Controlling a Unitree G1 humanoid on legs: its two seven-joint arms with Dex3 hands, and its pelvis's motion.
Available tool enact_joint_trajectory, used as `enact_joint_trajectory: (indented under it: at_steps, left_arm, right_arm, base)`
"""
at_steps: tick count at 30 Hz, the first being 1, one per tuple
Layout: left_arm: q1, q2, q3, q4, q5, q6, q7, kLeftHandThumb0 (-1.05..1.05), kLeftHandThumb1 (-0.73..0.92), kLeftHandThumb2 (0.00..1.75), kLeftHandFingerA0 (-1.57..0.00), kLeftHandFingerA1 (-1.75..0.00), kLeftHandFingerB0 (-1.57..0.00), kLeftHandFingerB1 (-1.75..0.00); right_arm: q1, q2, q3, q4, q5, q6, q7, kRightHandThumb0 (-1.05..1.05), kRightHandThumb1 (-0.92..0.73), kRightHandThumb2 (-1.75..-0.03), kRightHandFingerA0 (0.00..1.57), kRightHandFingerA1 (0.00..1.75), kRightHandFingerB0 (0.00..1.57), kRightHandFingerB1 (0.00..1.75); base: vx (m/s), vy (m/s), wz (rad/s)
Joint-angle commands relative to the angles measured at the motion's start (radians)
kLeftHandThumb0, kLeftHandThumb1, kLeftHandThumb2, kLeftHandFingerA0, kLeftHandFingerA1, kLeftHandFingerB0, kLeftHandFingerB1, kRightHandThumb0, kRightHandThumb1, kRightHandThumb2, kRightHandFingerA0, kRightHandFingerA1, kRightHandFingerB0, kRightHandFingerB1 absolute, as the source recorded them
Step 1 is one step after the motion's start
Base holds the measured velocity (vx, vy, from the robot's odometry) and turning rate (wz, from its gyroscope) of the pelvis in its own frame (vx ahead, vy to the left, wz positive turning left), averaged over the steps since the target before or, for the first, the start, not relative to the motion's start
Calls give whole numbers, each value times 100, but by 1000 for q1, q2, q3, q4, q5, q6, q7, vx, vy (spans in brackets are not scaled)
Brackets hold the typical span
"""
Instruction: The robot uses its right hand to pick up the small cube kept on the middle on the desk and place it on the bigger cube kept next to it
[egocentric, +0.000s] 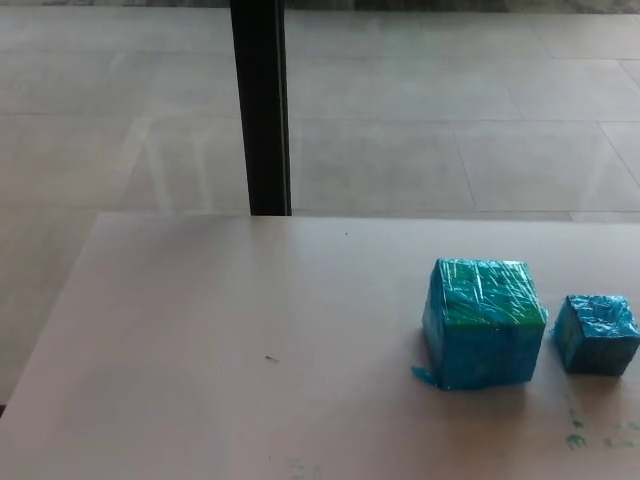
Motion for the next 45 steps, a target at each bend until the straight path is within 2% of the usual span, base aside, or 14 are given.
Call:
enact_joint_trajectory:
  at_steps: [1, 8, 11, 13, 19, 22, 26, 32, 33, 34, 41, 42, 43, 45]
  left_arm:
    - [7, 23, 7, 8, -28, 13, -75, -103, 66, 104, -26, -68, -4, -43]
    - [-6, 20, 6, 42, -20, 11, -63, -94, 77, 63, -24, -69, -10, -40]
    - [-29, 22, 21, 56, -37, 24, -76, -104, 65, 102, -32, -74, -7, -50]
    - [-32, 20, 26, 64, -39, 16, -73, -100, 60, 79, -28, -74, -9, -48]
    - [-37, 29, 7, 79, -16, -19, -50, -103, 67, 103, -28, -68, -8, -47]
    - [-39, 30, 10, 80, -21, -10, -49, -96, 76, 64, -29, -69, -12, -43]
    - [-33, 33, 8, 79, -21, -19, -52, -103, 67, 103, -27, -69, -9, -49]
    - [-13, 36, 4, 46, -24, -5, -65, -97, 62, 103, -28, -68, -5, -46]
    - [-13, 36, 6, 48, -25, -4, -65, -96, 76, 63, -28, -70, -12, -43]
    - [-17, 37, 5, 57, -24, -9, -63, -94, 60, 103, -29, -69, -5, -46]
    - [-25, 42, 4, 72, -20, -7, -57, -96, 62, 103, -30, -69, -5, -46]
    - [-23, 43, 0, 71, -17, -12, -56, -95, 78, 64, -30, -71, -12, -43]
    - [-20, 45, -2, 65, -16, -11, -60, -97, 64, 106, -27, -68, 0, -43]
    - [-22, 44, 3, 67, -23, -11, -57, -95, 79, 64, -30, -72, -12, -43]
  right_arm:
    - [16, -35, -11, 15, 33, -49, 76, -80, -75, -62, 63, 66, 30, 53]
    - [28, -69, -11, 32, 33, -40, 104, -76, -76, -62, 62, 66, 34, 50]
    - [47, -95, -15, -20, 36, 43, 102, -79, -77, -64, 58, 75, 30, 56]
    - [29, -107, -39, 15, 47, 74, 69, -81, -67, -104, 48, 77, 25, 61]
    - [-64, -158, -208, 63, 151, 158, 11, -70, -80, -64, 15, 89, 14, 62]
    - [-78, -203, -285, -12, 175, 197, 20, -41, -45, -105, 6, 59, 0, 54]
    - [-145, -308, -319, -109, 157, 246, 44, -104, -68, -108, 1, 53, 1, 35]
    - [-256, -395, -341, -297, 143, 312, 19, -105, -66, -110, 0, 53, 0, 34]
    - [-276, -403, -344, -325, 144, 327, 18, -105, -65, -109, 0, 46, 0, 32]
    - [-294, -411, -343, -346, 145, 343, 21, -105, -63, -109, 0, 36, 0, 32]
    - [-460, -474, -263, -521, 105, 428, 30, -91, -60, -106, 1, 46, 0, 34]
    - [-494, -483, -242, -532, 108, 458, 34, -94, -76, -68, 0, 61, 0, 37]
    - [-523, -493, -210, -525, 88, 439, 36, -91, -58, -108, 0, 45, 0, 33]
    - [-600, -497, -162, -504, 106, 407, 85, -104, -69, -110, 1, 42, 0, 15]
  base:
    - [0, 0, 0]
    - [0, 0, 0]
    - [0, 0, 0]
    - [0, 0, 0]
    - [0, 0, 0]
    - [0, 0, 0]
    - [0, 0, 0]
    - [0, 0, 0]
    - [0, 0, 0]
    - [0, 0, 0]
    - [0, 0, 0]
    - [0, 0, 0]
    - [0, 0, 0]
    - [0, 0, 0]
